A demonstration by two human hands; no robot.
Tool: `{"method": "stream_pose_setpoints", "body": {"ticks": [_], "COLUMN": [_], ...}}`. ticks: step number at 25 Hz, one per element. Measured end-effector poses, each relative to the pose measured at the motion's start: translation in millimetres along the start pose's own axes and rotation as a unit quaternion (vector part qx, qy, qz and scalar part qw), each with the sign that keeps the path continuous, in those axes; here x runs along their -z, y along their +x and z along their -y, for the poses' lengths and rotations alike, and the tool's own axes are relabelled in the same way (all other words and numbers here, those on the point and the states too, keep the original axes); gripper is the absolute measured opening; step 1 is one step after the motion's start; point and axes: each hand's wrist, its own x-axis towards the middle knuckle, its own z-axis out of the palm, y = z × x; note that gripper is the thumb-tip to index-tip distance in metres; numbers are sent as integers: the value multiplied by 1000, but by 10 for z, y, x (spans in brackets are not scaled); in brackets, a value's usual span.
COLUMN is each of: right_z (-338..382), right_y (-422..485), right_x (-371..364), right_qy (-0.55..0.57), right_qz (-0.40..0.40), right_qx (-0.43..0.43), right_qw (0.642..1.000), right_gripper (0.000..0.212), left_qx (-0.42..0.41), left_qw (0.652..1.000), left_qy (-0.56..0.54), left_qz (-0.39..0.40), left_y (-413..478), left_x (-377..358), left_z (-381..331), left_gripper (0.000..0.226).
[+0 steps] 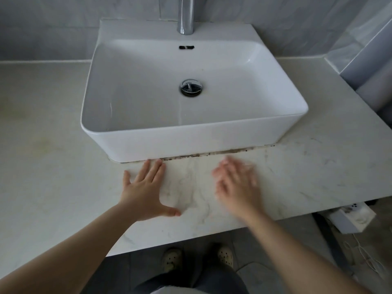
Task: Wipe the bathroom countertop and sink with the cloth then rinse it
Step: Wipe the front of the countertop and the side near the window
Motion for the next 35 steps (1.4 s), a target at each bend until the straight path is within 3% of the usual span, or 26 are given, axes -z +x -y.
{"method": "stream_pose_setpoints", "body": {"ticks": [3,5,8,10,12,13,14,17,19,21,23,25,26,28,30,31,33,35], "right_z": [-671,-491,327,775,759,558,312,-235,30,626,998,776,514,-24,-260,-149,411,1019], "right_y": [136,289,386,202,42,54,98,274,375,351,160,79,104,173,244,296,319,208], "right_x": [98,117,22,-46,-54,-47,-38,24,-7,-95,-160,-139,-109,-40,60,54,-35,-151], "right_qy": [35,66,68,45,5,4,9,56,61,74,42,9,12,11,50,59,53,36], "right_qz": [-15,-18,-31,-12,40,29,1,-37,-66,-109,-68,-23,-26,-38,-34,-42,-78,-91], "right_qx": [-271,-348,-256,-80,65,66,11,-266,-334,-234,-37,75,56,-101,-271,-310,-257,-89], "right_qw": [962,935,964,996,997,997,1000,962,938,963,996,997,998,994,961,948,962,991], "right_gripper": [61,57,60,68,71,71,70,58,56,59,59,60,62,63,59,58,61,62], "left_qx": [1,2,6,6,4,3,1,-1,-3,-5,-8,-13,-16,-11,3,7,5,-5], "left_qw": [1000,1000,1000,1000,1000,1000,1000,999,999,999,999,998,998,998,998,997,998,998], "left_qy": [2,0,-4,-11,-15,-15,-16,-26,-29,-35,-35,-32,-33,-33,-46,-54,-58,-53], "left_qz": [-3,-6,-11,-15,-17,-17,-18,-24,-25,-31,-38,-46,-49,-51,-51,-48,-39,-38], "left_y": [3,1,-8,-14,-18,-13,-17,-10,-5,-6,-4,-17,-36,-80,-119,-130,-124,-106], "left_x": [-7,-10,-9,-9,-13,-9,-7,-20,-31,-40,-42,-42,-41,-50,-51,-49,-46,-42], "left_z": [22,4,-9,-12,-1,1,-2,-6,-13,-4,15,65,101,171,211,215,215,237], "left_gripper": [137,137,136,137,143,146,147,145,146,147,146,149,150,153,156,157,159,158]}}
